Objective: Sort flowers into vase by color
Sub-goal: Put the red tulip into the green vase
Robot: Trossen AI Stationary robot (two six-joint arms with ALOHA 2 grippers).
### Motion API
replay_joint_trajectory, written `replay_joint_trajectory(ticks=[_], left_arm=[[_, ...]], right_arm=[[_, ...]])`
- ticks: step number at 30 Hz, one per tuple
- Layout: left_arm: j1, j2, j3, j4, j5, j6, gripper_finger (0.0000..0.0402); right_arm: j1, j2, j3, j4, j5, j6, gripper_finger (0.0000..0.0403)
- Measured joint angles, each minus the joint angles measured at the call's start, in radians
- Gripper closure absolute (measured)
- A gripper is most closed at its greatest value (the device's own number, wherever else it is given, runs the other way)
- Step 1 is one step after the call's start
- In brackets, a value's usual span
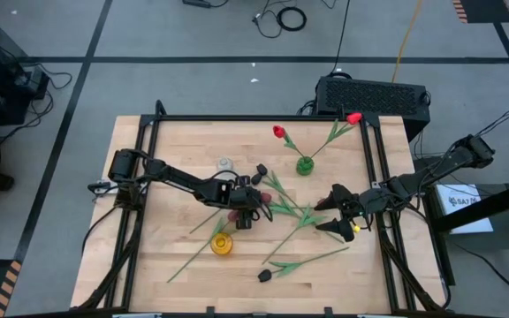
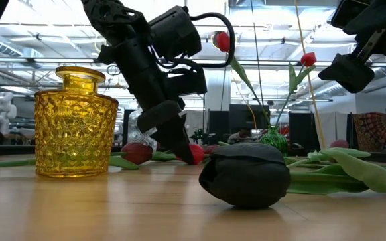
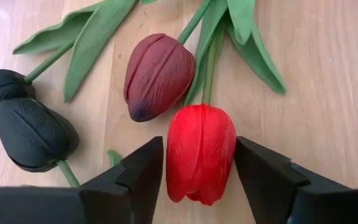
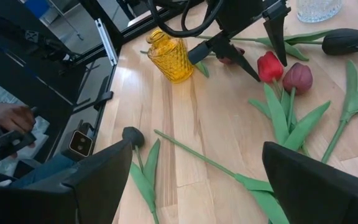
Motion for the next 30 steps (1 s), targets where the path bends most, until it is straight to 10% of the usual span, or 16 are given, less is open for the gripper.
replay_joint_trajectory(ticks=[14,30], left_arm=[[-0.017,-0.027,0.000,-0.062,0.009,-0.026,0.0272],[-0.059,-0.375,0.112,-0.475,-0.046,-0.078,0.0272]], right_arm=[[0.000,0.000,0.000,-0.001,0.000,-0.004,0.0051],[0.000,0.000,0.000,0.008,0.025,-0.021,0.0051]])
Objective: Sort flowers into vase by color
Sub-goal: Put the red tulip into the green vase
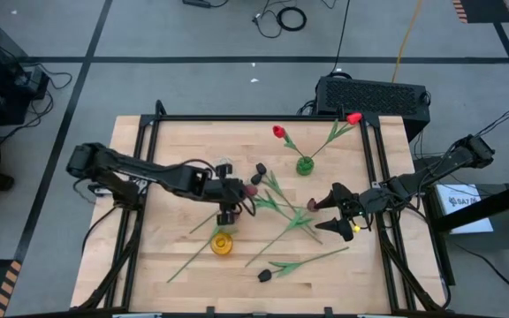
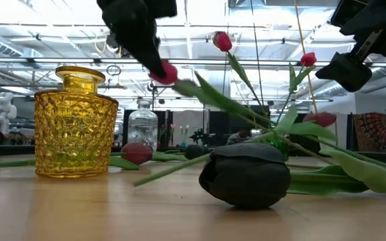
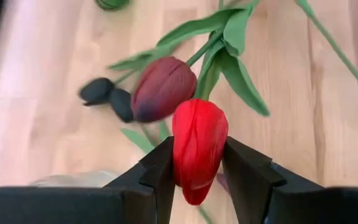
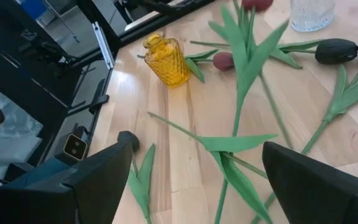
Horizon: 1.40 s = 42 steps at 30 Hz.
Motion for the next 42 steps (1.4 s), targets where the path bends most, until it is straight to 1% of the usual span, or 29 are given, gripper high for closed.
replay_joint_trajectory(ticks=[5,8,14,18,22,28,35,42], left_arm=[[0.001,-0.035,0.078,-0.130,-0.004,0.001,0.0272],[0.001,-0.034,0.136,-0.194,-0.031,0.029,0.0272],[0.016,-0.033,0.198,-0.204,-0.034,0.065,0.0272],[0.017,-0.034,0.240,-0.225,-0.037,0.101,0.0272],[0.017,-0.033,0.270,-0.236,-0.038,0.116,0.0272],[0.016,-0.033,0.371,-0.338,-0.057,0.138,0.0272],[0.016,-0.033,0.465,-0.413,-0.055,0.139,0.0272],[0.016,-0.033,0.476,-0.414,-0.044,0.141,0.0272]], right_arm=[[0.000,0.000,0.000,0.027,0.000,-0.010,0.0051],[0.000,0.000,0.000,0.070,-0.001,-0.041,0.0051],[0.000,0.003,0.000,0.161,0.005,-0.105,0.0051],[0.000,0.021,0.000,0.205,0.067,-0.170,0.0051],[-0.008,0.068,0.000,0.299,0.101,-0.254,0.0051],[-0.030,0.129,0.000,0.431,0.103,-0.349,0.0051],[-0.061,0.183,0.000,0.506,0.104,-0.355,0.0051],[-0.092,0.289,0.001,0.687,0.104,-0.377,0.0051]])
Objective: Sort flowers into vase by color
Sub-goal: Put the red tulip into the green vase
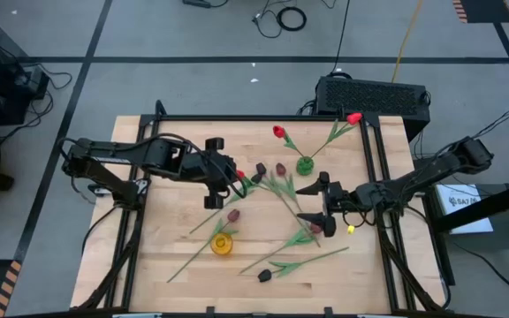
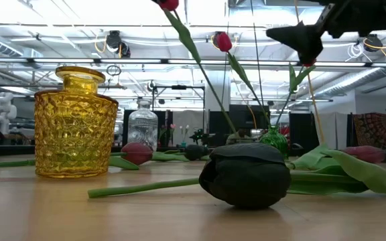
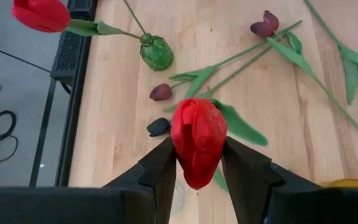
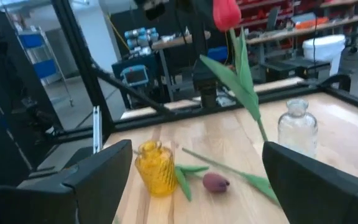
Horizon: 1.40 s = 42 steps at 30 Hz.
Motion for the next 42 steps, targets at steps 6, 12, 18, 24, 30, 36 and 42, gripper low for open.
replay_joint_trajectory(ticks=[6,12,18,24,30,36,42], left_arm=[[-0.001,0.000,0.000,0.020,0.022,0.015,0.0272],[-0.004,0.000,0.000,0.029,0.023,0.018,0.0272],[-0.023,0.000,0.000,0.034,0.023,0.019,0.0272],[-0.032,0.000,0.000,0.047,0.025,0.022,0.0272],[-0.034,0.000,0.000,0.069,0.024,0.027,0.0272],[-0.034,0.000,0.000,0.067,0.024,0.026,0.0272],[-0.034,0.000,0.000,0.067,0.024,0.026,0.0272]], right_arm=[[-0.034,0.133,0.073,0.023,0.056,-0.080,0.0051],[-0.073,0.299,0.228,-0.021,0.069,-0.215,0.0051],[-0.114,0.408,0.326,-0.125,0.106,-0.200,0.0051],[-0.131,0.487,0.344,-0.113,0.098,-0.171,0.0051],[-0.151,0.528,0.345,-0.048,0.046,-0.143,0.0052],[-0.152,0.529,0.345,-0.038,0.047,-0.153,0.0110],[-0.152,0.529,0.345,-0.046,0.047,-0.152,0.0207]])
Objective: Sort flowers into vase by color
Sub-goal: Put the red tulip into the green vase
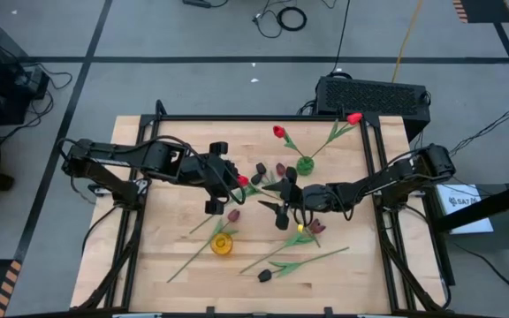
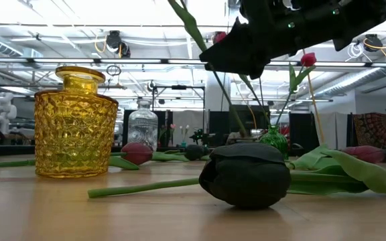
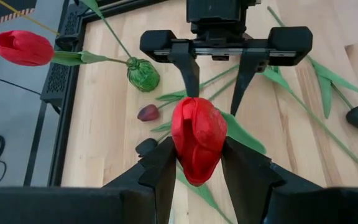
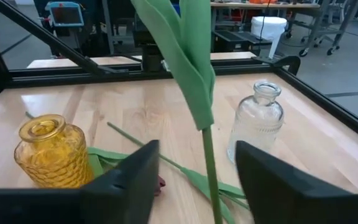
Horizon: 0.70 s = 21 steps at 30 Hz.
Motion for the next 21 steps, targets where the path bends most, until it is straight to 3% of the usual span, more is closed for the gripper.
replay_joint_trajectory(ticks=[13,18,21], left_arm=[[-0.004,0.000,0.000,0.042,-0.003,-0.005,0.0268],[-0.034,0.000,0.000,0.095,-0.028,0.017,0.0229],[-0.061,0.000,0.000,0.108,-0.095,0.015,0.0191]], right_arm=[[0.000,0.000,0.000,0.000,0.000,0.002,0.0391],[0.000,0.000,0.000,-0.001,0.000,0.011,0.0393],[0.000,0.000,0.000,-0.001,-0.028,0.019,0.0399]])
